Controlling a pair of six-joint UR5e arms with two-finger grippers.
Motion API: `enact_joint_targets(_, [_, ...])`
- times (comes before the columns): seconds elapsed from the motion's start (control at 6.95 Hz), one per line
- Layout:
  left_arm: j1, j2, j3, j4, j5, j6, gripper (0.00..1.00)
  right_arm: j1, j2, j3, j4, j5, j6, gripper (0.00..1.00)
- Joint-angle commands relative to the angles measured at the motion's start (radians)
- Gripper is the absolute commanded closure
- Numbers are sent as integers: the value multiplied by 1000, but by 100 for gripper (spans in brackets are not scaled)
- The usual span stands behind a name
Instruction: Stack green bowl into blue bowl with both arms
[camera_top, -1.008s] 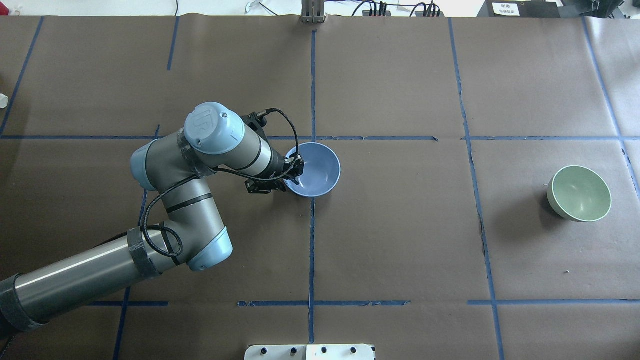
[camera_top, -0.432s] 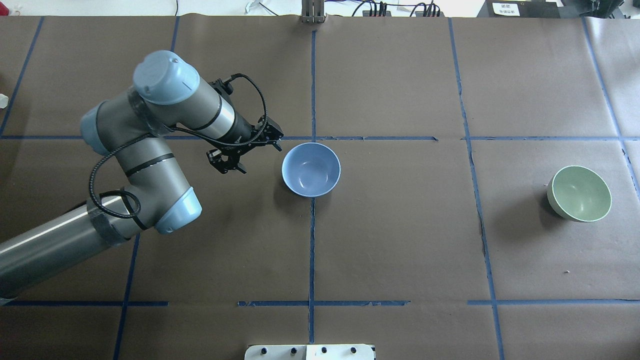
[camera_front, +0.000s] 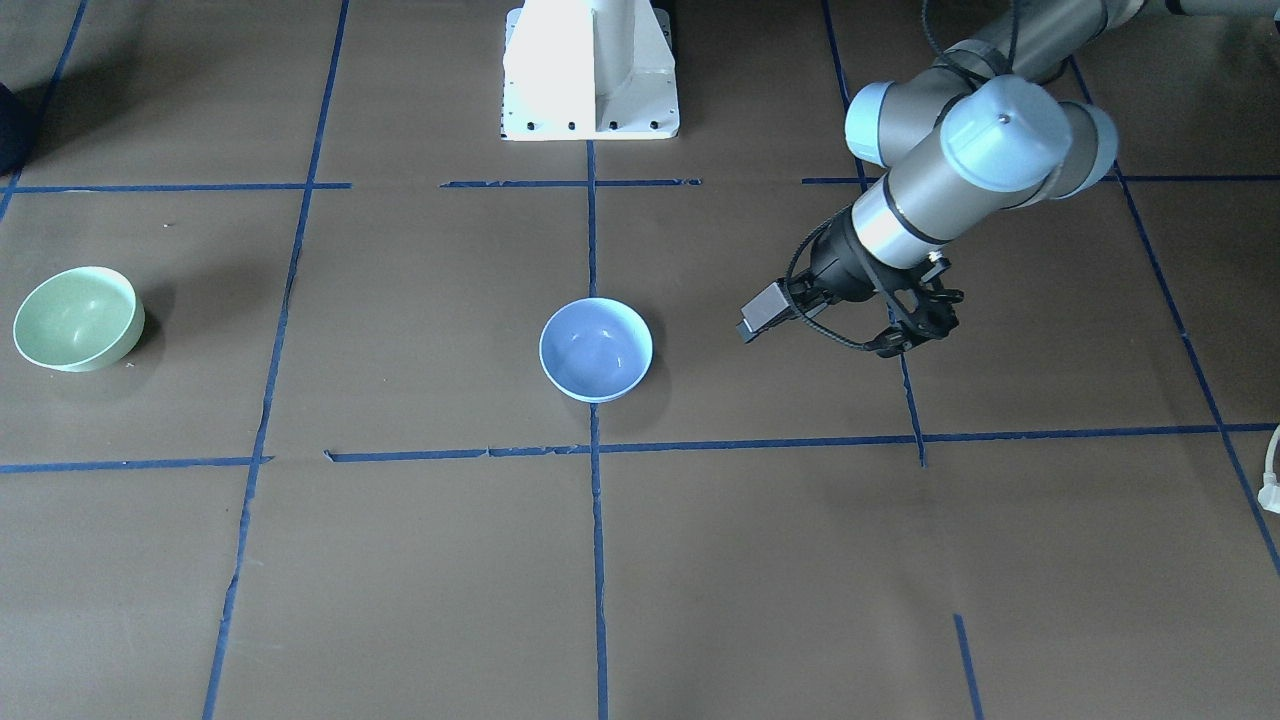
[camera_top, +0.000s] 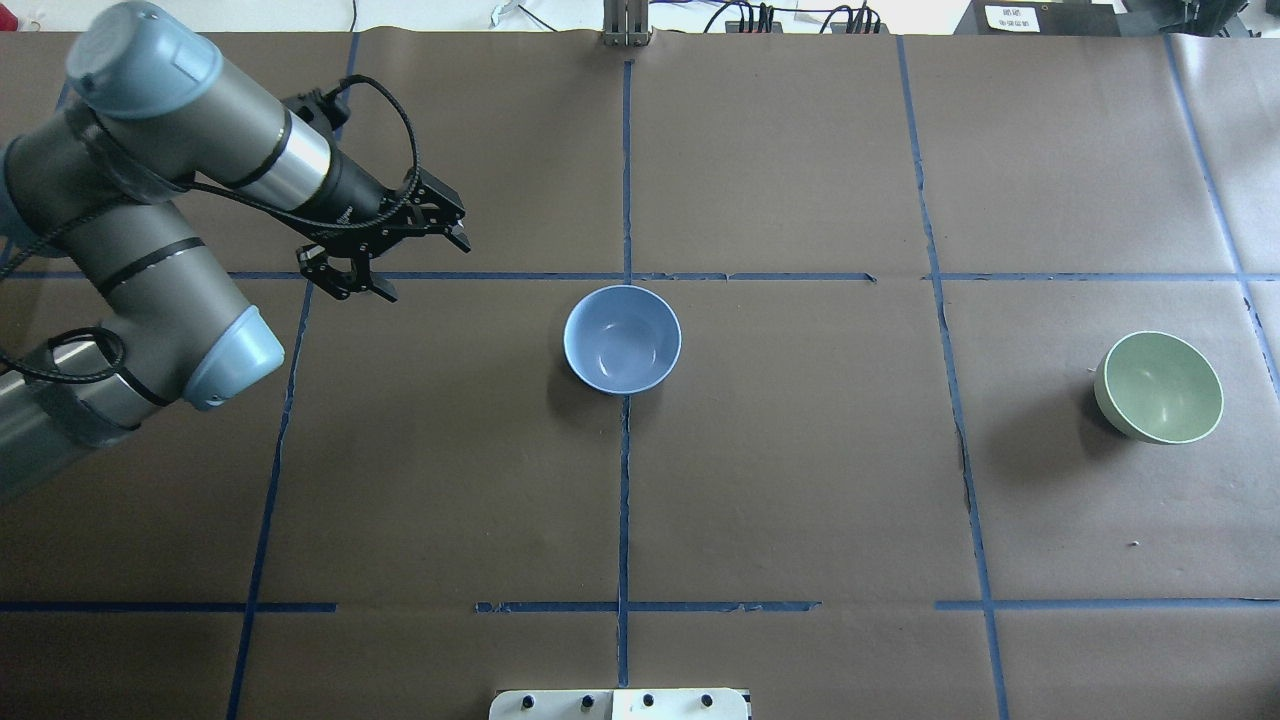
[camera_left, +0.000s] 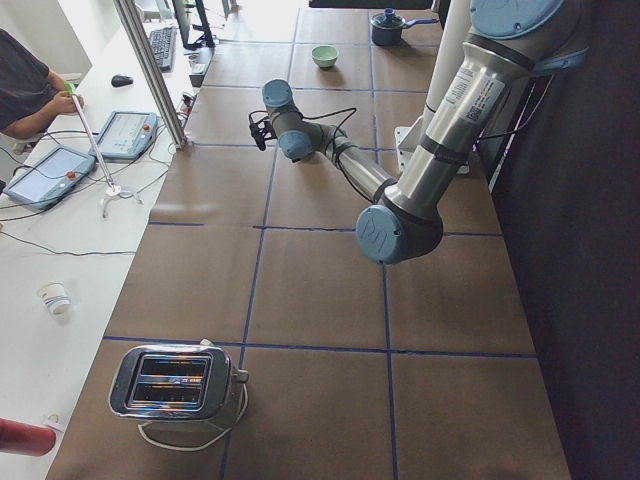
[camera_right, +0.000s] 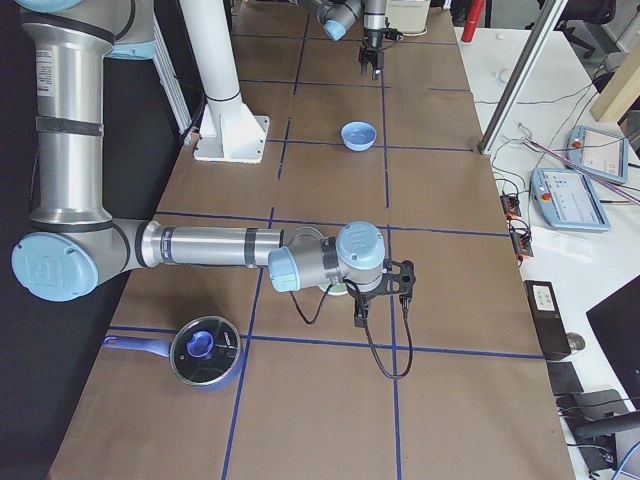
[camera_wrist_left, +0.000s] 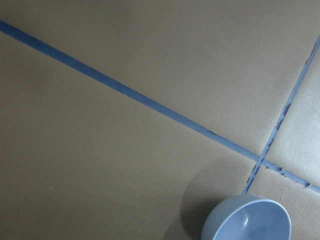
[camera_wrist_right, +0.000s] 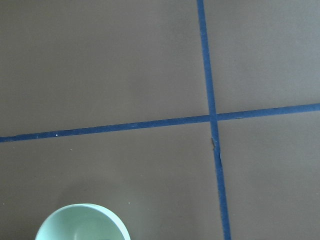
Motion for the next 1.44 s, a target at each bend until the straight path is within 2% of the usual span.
enact_joint_targets(0.0, [-49, 50, -86, 64, -30, 31, 0, -186, -59, -15, 333, -76, 356, 0])
enact_joint_targets(0.14, [-58, 59, -129, 151, -8, 150, 0, -265, -64, -29, 411, -101, 454, 0])
enact_joint_targets(0.29, [-62, 83, -204, 289, 70, 286, 0, -328, -64, -42, 448, -147, 497, 0])
enact_joint_targets(0.43, [-74, 117, -296, 447, 122, 433, 0, -377, -64, -44, 448, -196, 525, 0])
enact_joint_targets(0.58, [-81, 133, -354, 545, 125, 500, 0, -379, -75, -50, 448, -204, 524, 0])
enact_joint_targets(1.01, [-83, 139, -364, 554, 125, 504, 0, -397, -87, -93, 448, -207, 516, 1])
enact_joint_targets(1.15, [-83, 146, -364, 554, 125, 504, 0, -402, -87, -95, 448, -207, 525, 16])
enact_joint_targets(1.3, [-83, 148, -364, 554, 125, 504, 0, -408, -87, -98, 445, -205, 524, 43])
